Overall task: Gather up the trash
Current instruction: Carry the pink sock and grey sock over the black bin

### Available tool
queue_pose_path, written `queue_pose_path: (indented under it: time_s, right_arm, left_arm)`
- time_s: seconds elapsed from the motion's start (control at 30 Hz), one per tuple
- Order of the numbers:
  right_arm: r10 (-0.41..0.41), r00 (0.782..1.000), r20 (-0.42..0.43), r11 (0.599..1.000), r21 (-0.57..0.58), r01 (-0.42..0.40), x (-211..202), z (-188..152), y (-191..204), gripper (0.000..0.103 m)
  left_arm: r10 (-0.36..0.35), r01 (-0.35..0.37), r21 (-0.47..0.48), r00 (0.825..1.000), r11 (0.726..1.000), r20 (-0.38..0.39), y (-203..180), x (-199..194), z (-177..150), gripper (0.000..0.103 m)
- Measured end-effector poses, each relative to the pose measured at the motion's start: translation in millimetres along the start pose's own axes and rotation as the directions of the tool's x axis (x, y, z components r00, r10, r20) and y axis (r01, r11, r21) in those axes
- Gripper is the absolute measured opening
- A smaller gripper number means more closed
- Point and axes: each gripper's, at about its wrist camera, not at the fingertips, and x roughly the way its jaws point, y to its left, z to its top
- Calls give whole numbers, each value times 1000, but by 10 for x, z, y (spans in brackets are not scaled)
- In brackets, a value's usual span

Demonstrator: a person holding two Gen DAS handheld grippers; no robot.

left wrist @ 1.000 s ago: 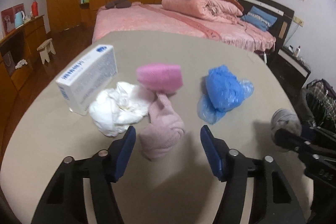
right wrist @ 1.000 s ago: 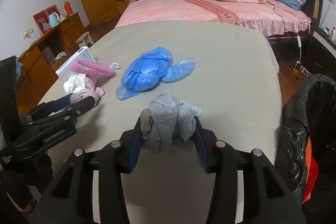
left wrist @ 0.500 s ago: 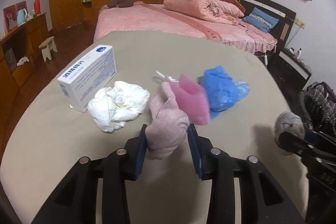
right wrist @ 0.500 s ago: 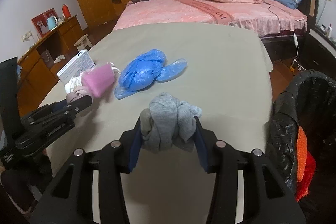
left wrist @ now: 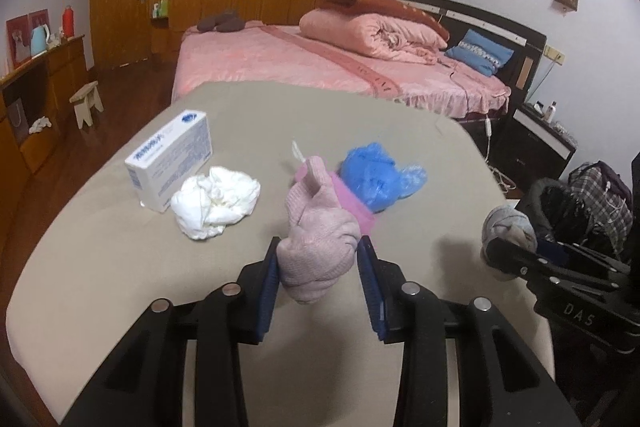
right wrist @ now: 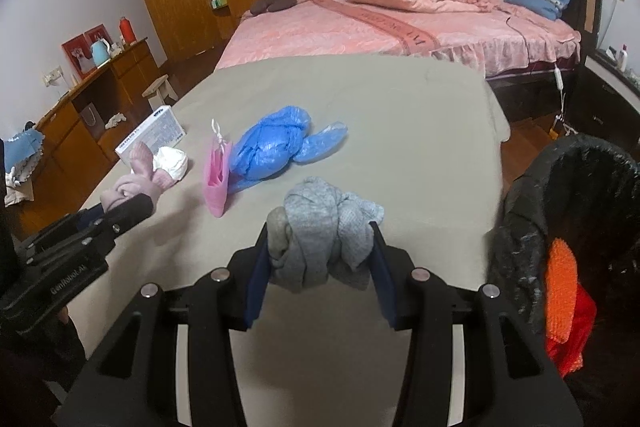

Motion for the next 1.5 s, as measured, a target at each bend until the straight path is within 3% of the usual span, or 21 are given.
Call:
queue_pose_path:
  time_s: [0.87, 1.5]
  right_arm:
    - [-68, 983, 169, 996, 67, 57, -856, 195, -457, 44]
    - [-244, 942, 231, 960, 194, 201, -1477, 35, -1292, 45]
  left_arm:
    - [-115, 106, 92, 989, 990, 96, -675, -363, 322, 38]
    - [-292, 264, 225, 951, 938, 99, -1656, -405, 461, 38]
